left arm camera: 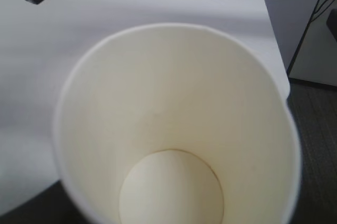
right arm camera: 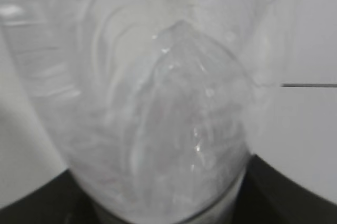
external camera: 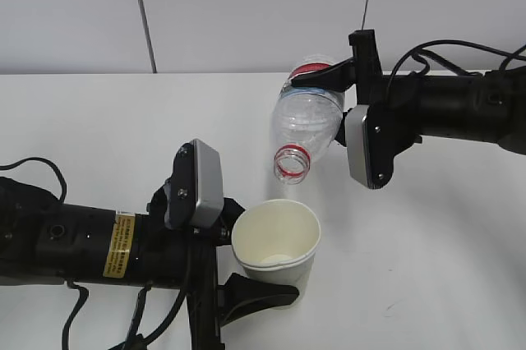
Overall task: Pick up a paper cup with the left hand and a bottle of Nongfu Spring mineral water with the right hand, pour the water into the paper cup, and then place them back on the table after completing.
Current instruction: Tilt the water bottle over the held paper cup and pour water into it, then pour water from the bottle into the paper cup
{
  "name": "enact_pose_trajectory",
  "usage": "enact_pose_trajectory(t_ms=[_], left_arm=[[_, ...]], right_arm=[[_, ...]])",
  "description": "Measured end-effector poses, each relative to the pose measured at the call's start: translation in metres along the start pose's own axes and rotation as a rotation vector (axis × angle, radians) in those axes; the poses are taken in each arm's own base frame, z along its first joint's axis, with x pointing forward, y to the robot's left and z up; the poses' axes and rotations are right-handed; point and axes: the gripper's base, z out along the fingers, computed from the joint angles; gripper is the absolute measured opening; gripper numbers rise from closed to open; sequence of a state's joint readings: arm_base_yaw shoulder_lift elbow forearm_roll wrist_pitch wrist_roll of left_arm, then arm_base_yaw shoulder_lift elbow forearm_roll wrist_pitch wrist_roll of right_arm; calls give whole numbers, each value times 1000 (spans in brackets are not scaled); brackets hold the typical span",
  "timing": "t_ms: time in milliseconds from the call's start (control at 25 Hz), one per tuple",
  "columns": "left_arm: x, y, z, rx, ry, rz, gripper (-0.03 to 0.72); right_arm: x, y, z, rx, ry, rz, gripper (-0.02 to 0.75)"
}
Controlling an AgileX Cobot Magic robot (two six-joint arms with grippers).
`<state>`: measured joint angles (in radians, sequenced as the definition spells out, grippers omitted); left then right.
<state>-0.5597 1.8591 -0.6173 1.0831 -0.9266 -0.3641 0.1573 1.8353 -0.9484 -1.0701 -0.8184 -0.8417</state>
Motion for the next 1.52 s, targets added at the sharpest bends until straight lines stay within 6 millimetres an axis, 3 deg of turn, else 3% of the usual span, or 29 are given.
enact_pose_trajectory(t_ms=[1520], left_arm=[[-1,-3,0,37,-10,23,423]], right_arm=[[-5,-5,1,55,-41,-116,385]])
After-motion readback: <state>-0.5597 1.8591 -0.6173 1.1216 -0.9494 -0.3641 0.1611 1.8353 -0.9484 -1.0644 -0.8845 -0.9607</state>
